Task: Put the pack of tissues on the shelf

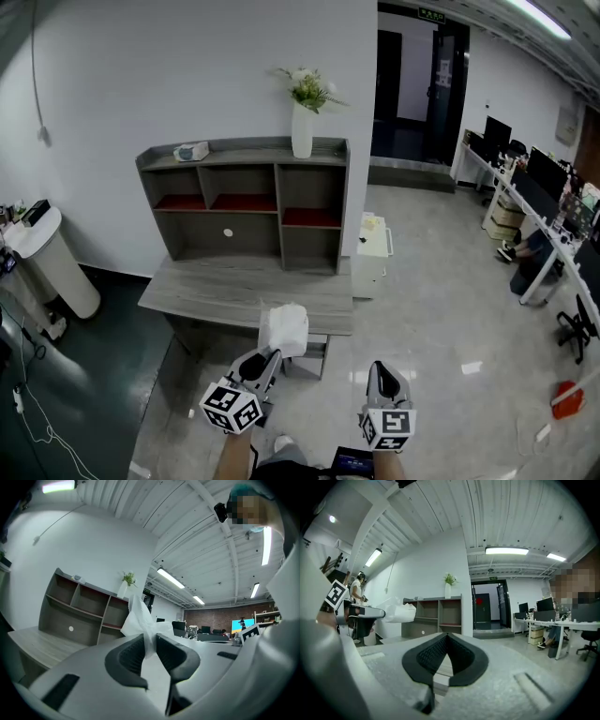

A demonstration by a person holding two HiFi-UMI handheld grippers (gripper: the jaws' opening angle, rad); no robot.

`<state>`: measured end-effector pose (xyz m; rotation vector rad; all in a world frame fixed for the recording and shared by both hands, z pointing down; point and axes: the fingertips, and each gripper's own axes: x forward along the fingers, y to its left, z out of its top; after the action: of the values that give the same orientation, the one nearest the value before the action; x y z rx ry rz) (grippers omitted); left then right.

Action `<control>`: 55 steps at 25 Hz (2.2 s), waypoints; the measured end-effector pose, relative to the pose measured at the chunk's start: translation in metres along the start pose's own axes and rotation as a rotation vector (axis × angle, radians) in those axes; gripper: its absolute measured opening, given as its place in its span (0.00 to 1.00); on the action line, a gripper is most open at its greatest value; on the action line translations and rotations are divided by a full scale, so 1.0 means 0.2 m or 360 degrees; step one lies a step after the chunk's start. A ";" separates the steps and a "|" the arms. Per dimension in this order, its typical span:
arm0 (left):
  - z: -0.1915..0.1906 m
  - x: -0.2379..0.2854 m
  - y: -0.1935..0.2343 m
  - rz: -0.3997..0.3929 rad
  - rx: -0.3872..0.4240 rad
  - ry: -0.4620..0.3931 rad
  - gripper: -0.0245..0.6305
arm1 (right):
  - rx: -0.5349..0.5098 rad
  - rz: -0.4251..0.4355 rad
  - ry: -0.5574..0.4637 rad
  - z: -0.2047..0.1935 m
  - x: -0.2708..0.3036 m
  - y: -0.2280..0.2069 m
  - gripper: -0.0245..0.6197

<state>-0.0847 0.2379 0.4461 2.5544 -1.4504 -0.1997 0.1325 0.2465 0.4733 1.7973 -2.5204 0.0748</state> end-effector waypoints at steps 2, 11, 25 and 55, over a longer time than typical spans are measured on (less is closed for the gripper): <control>0.00 0.00 0.02 0.0015 -0.0001 -0.0001 0.14 | -0.0002 0.0015 -0.0010 0.01 0.02 0.01 0.04; 0.01 0.17 0.11 0.0029 -0.0027 -0.0007 0.14 | 0.0010 0.0000 0.0014 0.00 0.15 -0.10 0.05; -0.01 0.87 0.62 0.0049 -0.0074 0.0011 0.14 | -0.0001 -0.0001 0.0065 -0.05 0.99 -0.31 0.05; 0.22 1.94 1.31 -0.0127 0.0031 -0.0004 0.14 | 0.0064 -0.0125 0.0163 -0.02 2.13 -0.57 0.04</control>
<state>-0.1154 -0.2309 0.4585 2.6304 -1.3593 -0.2019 0.1011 -0.1930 0.5073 1.8538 -2.3933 0.2107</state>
